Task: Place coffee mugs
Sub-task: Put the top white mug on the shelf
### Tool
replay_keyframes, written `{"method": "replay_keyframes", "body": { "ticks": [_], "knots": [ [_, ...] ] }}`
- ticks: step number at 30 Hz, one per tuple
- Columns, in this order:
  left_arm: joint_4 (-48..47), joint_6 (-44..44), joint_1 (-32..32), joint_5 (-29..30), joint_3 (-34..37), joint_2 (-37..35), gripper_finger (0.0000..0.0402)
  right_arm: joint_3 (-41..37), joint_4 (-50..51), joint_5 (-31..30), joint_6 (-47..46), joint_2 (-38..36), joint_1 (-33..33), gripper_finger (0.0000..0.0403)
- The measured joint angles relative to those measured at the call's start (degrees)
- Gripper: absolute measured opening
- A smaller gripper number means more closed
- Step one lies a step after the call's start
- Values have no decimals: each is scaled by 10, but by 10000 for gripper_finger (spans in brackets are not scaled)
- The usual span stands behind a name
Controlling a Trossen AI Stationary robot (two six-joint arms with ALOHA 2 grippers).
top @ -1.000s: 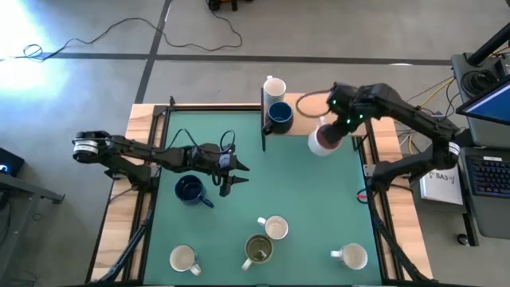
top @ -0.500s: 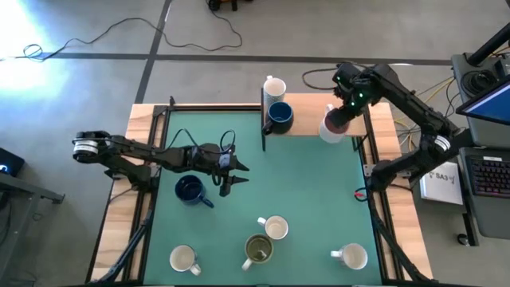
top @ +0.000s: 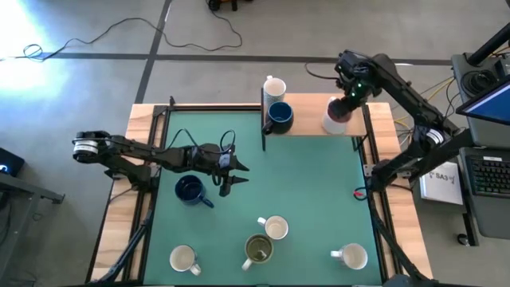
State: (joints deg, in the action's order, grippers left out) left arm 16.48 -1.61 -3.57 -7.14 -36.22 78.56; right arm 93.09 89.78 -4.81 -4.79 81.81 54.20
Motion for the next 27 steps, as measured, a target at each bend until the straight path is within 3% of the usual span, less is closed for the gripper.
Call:
{"method": "replay_keyframes", "body": {
  "ticks": [27],
  "knots": [
    [-4,11,0,0,3,0,168,14,-38,-41,-35,9,10,20]
  ]
}}
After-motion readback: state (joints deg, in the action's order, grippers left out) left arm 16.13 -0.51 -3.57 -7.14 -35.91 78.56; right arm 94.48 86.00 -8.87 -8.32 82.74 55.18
